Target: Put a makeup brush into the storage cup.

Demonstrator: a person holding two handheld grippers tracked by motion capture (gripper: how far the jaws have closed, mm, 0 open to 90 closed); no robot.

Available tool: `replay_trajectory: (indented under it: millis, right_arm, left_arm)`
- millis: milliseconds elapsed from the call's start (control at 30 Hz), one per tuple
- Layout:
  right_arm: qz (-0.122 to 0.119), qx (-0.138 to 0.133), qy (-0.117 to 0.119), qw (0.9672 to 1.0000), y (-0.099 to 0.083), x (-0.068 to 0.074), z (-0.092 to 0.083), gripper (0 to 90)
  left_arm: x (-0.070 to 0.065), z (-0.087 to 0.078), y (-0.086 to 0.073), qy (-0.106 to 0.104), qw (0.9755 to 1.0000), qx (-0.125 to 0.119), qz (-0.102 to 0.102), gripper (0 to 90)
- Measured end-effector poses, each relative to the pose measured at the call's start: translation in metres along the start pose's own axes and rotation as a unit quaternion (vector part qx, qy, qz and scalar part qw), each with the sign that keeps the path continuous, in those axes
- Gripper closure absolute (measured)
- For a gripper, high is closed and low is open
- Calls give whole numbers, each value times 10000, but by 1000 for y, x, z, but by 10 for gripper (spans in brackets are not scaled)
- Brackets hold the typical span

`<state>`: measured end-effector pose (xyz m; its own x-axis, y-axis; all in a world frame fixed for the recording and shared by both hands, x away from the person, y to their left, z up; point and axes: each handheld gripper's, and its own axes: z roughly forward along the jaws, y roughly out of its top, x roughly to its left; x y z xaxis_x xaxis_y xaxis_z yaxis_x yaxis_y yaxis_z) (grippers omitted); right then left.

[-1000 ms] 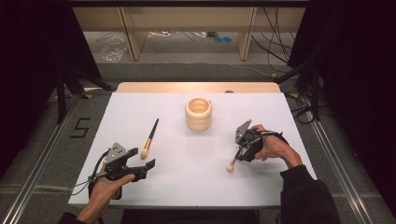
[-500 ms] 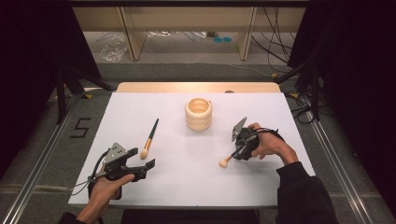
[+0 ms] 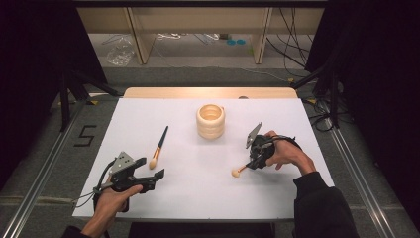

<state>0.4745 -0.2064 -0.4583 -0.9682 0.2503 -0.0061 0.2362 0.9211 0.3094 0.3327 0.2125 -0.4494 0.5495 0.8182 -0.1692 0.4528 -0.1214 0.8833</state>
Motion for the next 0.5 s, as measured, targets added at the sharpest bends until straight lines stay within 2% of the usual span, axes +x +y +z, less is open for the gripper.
replay_trajectory:
  millis: [67, 133, 267, 300, 400, 467, 500]
  right_arm:
    - [54, 37, -16, 10000, 1, 0, 0, 560]
    - [83, 91, -38, 9999, 1, 0, -1, 574]
    - [127, 211, -81, 9997, 3, 0, -2, 611]
    - [164, 244, -91, 9995, 3, 1, -2, 627]
    - [172, 313, -172, 9992, 5, 1, -3, 675]
    - [196, 390, -210, 9988, 5, 2, -3, 690]
    - [173, 404, -173, 9989, 6, 2, -3, 698]
  left_arm:
    - [0, 0, 0, 1, 10000, -10, -25, 165]
    - [1, 0, 0, -3, 10000, 30, 53, 165]
    - [0, 0, 0, 23, 10000, -19, -58, 165]
    - [1, 0, 0, 2, 10000, 13, 29, 165]
    - [0, 0, 0, -15, 10000, -32, -35, 165]
    - [1, 0, 0, -13, 10000, 18, 33, 165]
    - [0, 0, 0, -3, 10000, 1, -41, 165]
